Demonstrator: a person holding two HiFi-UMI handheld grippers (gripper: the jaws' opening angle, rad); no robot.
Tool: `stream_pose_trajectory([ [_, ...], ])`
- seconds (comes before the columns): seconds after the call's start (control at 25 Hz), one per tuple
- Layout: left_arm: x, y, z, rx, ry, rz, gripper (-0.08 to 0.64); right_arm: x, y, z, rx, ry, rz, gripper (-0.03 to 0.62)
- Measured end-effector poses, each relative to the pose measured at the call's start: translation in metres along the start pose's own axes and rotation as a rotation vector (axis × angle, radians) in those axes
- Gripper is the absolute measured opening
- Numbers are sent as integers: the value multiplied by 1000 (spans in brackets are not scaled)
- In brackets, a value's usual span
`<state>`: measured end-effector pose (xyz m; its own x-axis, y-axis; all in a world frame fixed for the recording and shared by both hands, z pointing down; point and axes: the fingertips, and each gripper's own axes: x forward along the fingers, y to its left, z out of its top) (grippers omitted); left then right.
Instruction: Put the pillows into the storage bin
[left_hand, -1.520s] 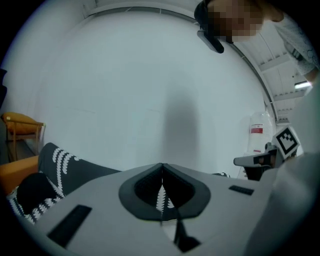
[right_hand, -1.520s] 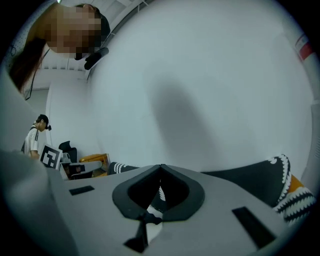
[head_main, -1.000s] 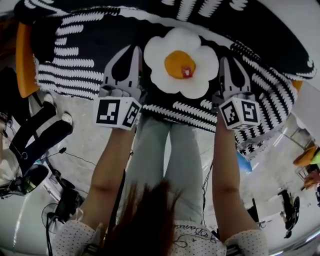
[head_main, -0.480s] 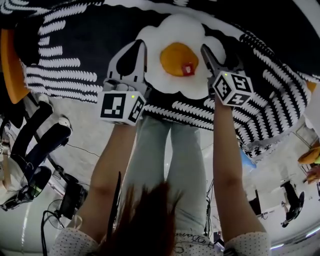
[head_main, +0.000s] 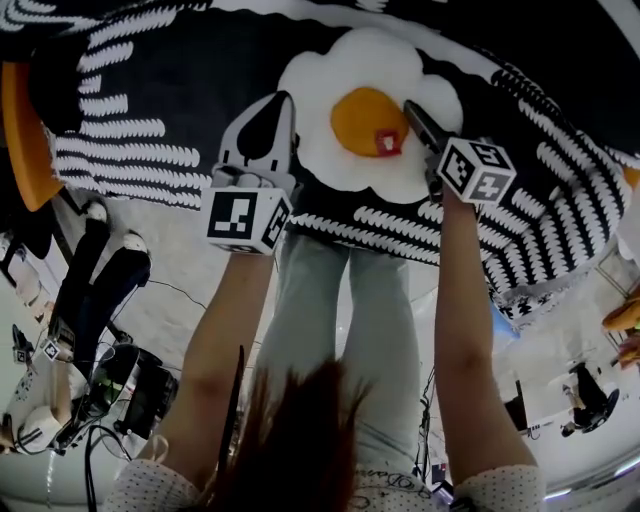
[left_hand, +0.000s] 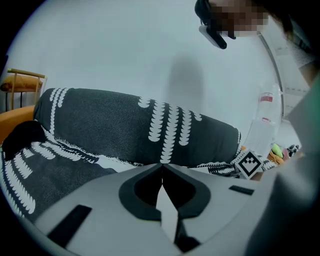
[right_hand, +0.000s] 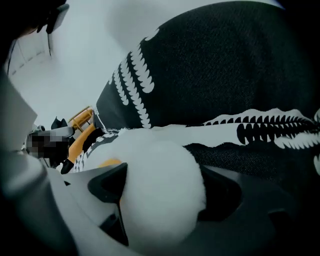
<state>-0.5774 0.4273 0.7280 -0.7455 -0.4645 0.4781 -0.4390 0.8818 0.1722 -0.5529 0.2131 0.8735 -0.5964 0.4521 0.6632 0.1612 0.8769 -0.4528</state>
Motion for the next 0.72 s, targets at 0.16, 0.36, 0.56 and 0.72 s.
stream_pose_trajectory([
  [0.16,1,4,-1,-9,-11,6,3,-3,13,10,-110,-6,7,305],
  [0.36,-17,3,10,-13,-43,16,3,-30,46,25,-276,-78,-45,227],
  [0.56,-43,-15,58,-11,-87,40,3,-100,85,81,-350,-208,-26,175],
  [0.72,-70,-25,107,-8,-131,60,3,-169,108,140,-345,-323,-39,164],
])
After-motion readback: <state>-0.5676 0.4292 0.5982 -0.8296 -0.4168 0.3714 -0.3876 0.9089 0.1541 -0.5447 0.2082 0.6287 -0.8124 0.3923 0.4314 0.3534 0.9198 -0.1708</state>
